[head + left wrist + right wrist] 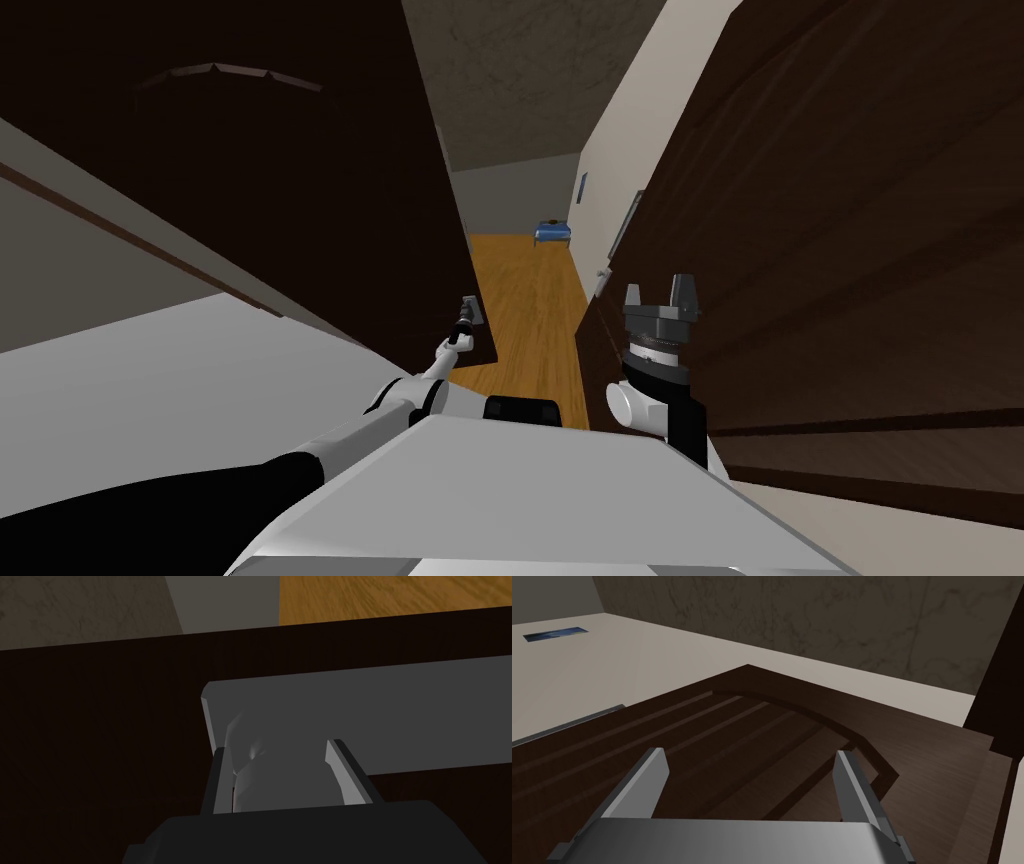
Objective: Push the door open
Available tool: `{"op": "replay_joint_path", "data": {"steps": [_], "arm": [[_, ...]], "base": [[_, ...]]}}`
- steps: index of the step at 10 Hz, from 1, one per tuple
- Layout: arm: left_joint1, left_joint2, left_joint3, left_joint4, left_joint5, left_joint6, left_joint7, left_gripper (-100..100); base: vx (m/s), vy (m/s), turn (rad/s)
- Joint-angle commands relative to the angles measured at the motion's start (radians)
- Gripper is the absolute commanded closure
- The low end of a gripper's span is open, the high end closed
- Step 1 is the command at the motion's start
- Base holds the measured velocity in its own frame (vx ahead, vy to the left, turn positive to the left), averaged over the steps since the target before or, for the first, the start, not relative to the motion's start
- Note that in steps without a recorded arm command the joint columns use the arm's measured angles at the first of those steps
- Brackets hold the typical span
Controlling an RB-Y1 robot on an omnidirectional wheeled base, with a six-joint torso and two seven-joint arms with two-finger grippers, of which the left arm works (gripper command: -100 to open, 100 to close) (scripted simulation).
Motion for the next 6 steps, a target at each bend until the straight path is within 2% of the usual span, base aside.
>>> {"op": "replay_joint_path", "data": {"steps": [1,4,6], "arm": [[-0.006,0.015,0.029,0.023,0.007,-0.015,-0.009,100],[-0.005,0.023,0.053,0.028,0.013,-0.016,-0.017,100],[-0.004,0.028,0.064,0.03,0.016,-0.016,-0.021,100]], "base": [[0.147,-0.074,0.023],[0.169,-0.118,0.08],[0.126,-0.061,0.041]]}}
